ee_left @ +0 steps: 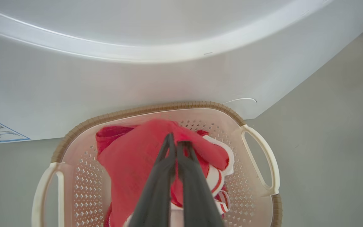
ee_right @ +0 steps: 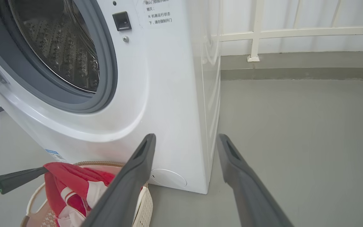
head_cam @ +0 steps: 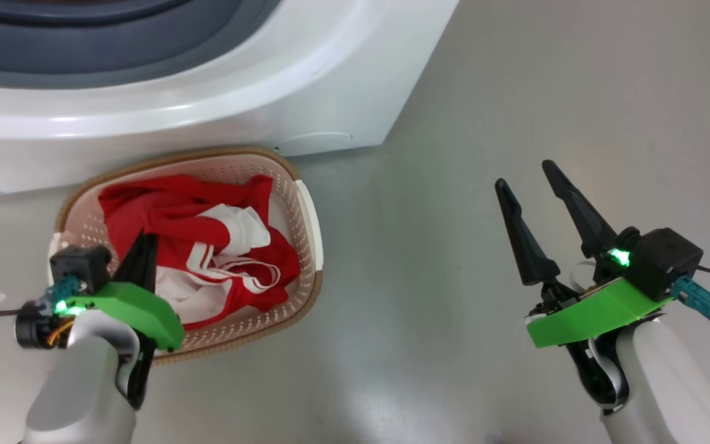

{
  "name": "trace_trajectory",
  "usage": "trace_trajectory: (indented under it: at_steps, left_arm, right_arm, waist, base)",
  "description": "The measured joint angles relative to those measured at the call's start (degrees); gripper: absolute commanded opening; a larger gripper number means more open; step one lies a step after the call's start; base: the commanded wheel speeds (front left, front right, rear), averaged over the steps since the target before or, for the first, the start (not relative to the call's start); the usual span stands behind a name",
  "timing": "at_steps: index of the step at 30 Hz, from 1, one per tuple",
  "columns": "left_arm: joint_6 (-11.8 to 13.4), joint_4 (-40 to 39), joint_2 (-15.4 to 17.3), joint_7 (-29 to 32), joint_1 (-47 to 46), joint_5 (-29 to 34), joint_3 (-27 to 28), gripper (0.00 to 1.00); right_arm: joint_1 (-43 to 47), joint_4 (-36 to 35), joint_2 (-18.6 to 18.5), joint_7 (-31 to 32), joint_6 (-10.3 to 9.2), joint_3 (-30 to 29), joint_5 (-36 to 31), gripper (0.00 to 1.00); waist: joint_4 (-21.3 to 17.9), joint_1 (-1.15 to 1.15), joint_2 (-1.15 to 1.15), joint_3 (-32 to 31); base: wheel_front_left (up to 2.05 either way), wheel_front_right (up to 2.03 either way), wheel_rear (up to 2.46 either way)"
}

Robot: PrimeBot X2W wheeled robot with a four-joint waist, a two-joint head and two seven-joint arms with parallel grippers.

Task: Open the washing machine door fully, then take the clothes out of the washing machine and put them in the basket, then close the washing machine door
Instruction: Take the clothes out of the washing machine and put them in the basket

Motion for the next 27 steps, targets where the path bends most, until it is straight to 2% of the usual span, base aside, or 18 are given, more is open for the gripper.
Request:
trace_trajectory:
  at_steps: [11,21,22,24,25,26,27]
  left_arm:
    - [0.00,13.03,0.77,-0.01,-6.60,-0.37,-6.28,0.00]
    - [0.00,20.13,1.68,0.09,-11.22,-4.00,-12.28,0.00]
    - [0.00,20.37,1.77,0.09,-11.55,-4.60,-12.66,0.09]
    - [0.00,20.80,1.94,0.09,-12.04,-6.03,-13.45,0.36]
    - [0.00,21.00,1.98,0.09,-12.27,-6.64,-13.78,0.55]
    - [0.00,21.09,2.03,0.09,-12.45,-7.23,-14.07,0.88]
    - [0.00,21.12,2.12,0.09,-12.51,-7.73,-14.43,0.88]
  right_arm:
    - [-2.16,-0.16,1.53,0.00,0.00,1.83,-0.21,1.00]
    - [-4.17,-0.42,2.50,0.00,0.00,2.50,-0.35,1.00]
    - [-4.16,-0.42,2.54,0.00,0.00,2.52,-0.36,1.00]
    - [-4.16,-0.41,2.54,0.00,0.00,2.49,-0.36,1.00]
    - [-4.16,-0.37,2.54,0.00,0.00,2.48,-0.36,1.00]
    - [-4.16,-0.35,2.54,0.00,0.00,2.47,-0.36,1.00]
    - [-4.16,-0.30,2.54,0.00,0.00,2.44,-0.36,1.00]
  waist:
    - [-2.47,0.00,0.00,4.30]
    - [-4.40,0.00,0.00,7.11]
    - [-4.55,0.00,0.00,7.28]
    - [-4.75,0.00,0.00,7.48]
    - [-4.75,0.00,0.00,7.47]
    - [-4.70,0.00,0.00,7.40]
    - [-4.65,0.00,0.00,7.32]
  base:
    - [0.00,0.00,0.00]
    - [0.00,0.00,0.00]
    - [0.00,0.00,0.00]
    - [0.00,0.00,0.00]
    - [0.00,0.00,0.00]
    - [0.00,0.00,0.00]
    - [0.00,0.00,0.00]
